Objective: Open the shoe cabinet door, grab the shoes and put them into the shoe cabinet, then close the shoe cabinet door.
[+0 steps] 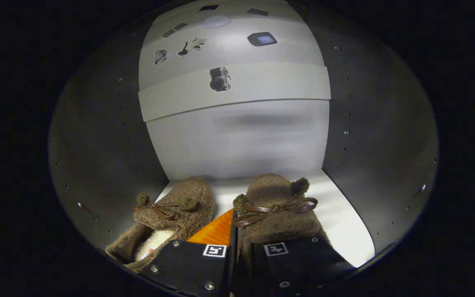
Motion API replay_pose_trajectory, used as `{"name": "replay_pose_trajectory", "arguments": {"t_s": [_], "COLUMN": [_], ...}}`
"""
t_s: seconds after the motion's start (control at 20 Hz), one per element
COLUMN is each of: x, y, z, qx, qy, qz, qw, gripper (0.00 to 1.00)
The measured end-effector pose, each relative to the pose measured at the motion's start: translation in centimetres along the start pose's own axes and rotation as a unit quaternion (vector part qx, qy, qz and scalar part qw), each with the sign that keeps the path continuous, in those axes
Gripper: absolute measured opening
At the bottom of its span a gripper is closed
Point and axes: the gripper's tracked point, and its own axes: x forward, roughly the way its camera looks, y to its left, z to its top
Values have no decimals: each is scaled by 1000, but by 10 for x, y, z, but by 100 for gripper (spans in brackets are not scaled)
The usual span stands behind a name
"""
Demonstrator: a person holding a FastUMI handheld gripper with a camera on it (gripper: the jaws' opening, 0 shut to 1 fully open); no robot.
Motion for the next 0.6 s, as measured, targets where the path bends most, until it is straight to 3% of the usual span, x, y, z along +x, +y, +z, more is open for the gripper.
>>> {"name": "replay_pose_trajectory", "arguments": {"t_s": [0.1, 0.35, 0.6], "x": [-4, -24, -69], "y": [3, 8, 12], "z": [-2, -3, 6], "qx": [0, 32, 33], "qy": [4, 19, 0], "qz": [-3, 2, -4], "qw": [1000, 999, 999], "gripper": [30, 70, 83]}}
